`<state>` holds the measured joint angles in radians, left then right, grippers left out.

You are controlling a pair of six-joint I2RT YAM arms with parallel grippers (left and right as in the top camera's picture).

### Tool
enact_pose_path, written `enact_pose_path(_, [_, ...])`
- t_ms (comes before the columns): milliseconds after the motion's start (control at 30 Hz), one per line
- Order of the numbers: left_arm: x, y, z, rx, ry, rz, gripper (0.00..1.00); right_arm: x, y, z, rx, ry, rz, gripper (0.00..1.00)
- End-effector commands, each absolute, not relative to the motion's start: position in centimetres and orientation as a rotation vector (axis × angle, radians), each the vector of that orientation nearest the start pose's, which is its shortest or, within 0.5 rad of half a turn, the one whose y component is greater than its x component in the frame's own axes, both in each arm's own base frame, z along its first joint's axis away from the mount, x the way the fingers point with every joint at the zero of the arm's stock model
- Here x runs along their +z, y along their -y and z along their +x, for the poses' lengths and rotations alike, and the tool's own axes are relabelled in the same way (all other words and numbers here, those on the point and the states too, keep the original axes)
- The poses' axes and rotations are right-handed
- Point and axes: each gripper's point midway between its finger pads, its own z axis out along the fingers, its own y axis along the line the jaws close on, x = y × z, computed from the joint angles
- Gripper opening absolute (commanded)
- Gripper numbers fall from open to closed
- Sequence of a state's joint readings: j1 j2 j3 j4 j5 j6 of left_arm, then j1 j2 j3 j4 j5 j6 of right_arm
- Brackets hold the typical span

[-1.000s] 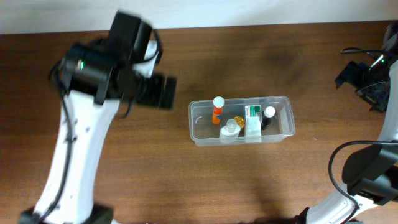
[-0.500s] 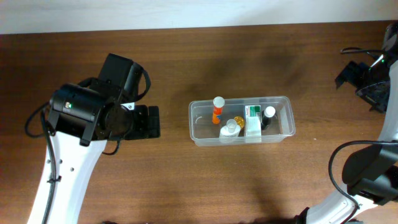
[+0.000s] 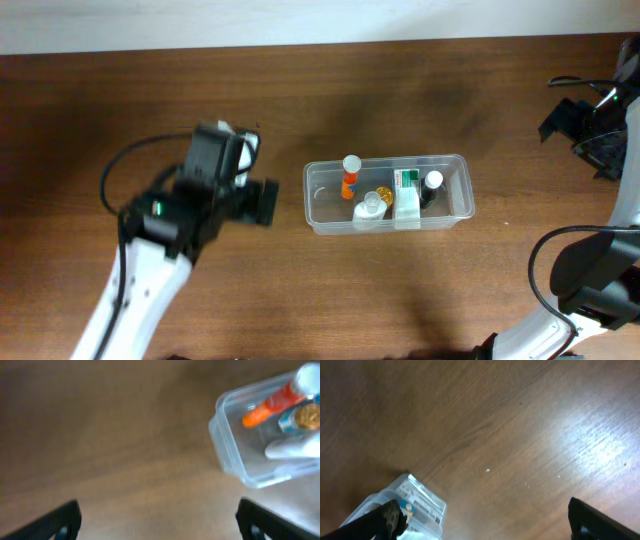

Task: Pack container

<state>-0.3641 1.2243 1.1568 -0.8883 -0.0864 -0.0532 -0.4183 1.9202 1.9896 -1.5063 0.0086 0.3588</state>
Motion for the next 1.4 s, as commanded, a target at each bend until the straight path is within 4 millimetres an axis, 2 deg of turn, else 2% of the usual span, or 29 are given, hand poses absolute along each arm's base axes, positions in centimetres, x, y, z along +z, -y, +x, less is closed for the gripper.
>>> enact_pose_path(0, [18.9, 8.5, 29.1, -0.054, -2.372, 0.377, 0.99, 19.1, 15.7, 35.0, -0.017, -2.792, 1.146, 0.99])
enact_pose_path(100, [18.1, 6.9, 28.7, -0.08, -2.185, 0.283, 0.99, 19.1, 15.7, 35.0, -0.017, -2.792, 1.146, 0.98])
enact_pose_path(167, [18.4, 6.0, 27.4, -0.136, -1.968, 0.228, 0.99, 19.1, 15.7, 35.0, -0.017, -2.792, 1.146, 0.98])
enact_pose_path(333, [17.9, 4.3, 25.8, -0.114, -1.837, 0.171, 0.99, 19.1, 15.7, 35.0, -0.017, -2.792, 1.146, 0.98])
enact_pose_path(467, [17.6, 3.0, 25.0, -0.081, -1.777, 0.123, 1.0, 19.1, 15.7, 35.0, -0.017, -2.792, 1.146, 0.99])
enact_pose_path(600, [18.2, 1.9, 24.6, -0.053, -1.703, 0.084, 0.99, 19.1, 15.7, 35.0, -0.017, -2.792, 1.146, 0.98])
enact_pose_path(833, [19.1, 1.3, 24.0, -0.035, -1.594, 0.062, 0.99, 19.1, 15.7, 35.0, -0.017, -2.792, 1.146, 0.98])
enact_pose_path(1000, [19.5, 1.2, 24.3, -0.031, -1.535, 0.057, 1.0, 19.1, 15.7, 35.0, -0.017, -2.792, 1.146, 0.98])
enact_pose_path(1100, [18.3, 0.9, 24.6, -0.022, -1.541, 0.047, 0.99, 19.1, 15.7, 35.0, -0.017, -2.792, 1.146, 0.98])
enact_pose_path(1267, [15.6, 0.9, 24.6, -0.02, -1.65, 0.046, 0.99, 19.1, 15.7, 35.0, -0.017, -2.792, 1.146, 0.98])
enact_pose_path(1367, [15.7, 0.9, 24.6, -0.021, -1.648, 0.047, 0.99, 19.1, 15.7, 35.0, -0.017, -2.792, 1.146, 0.98])
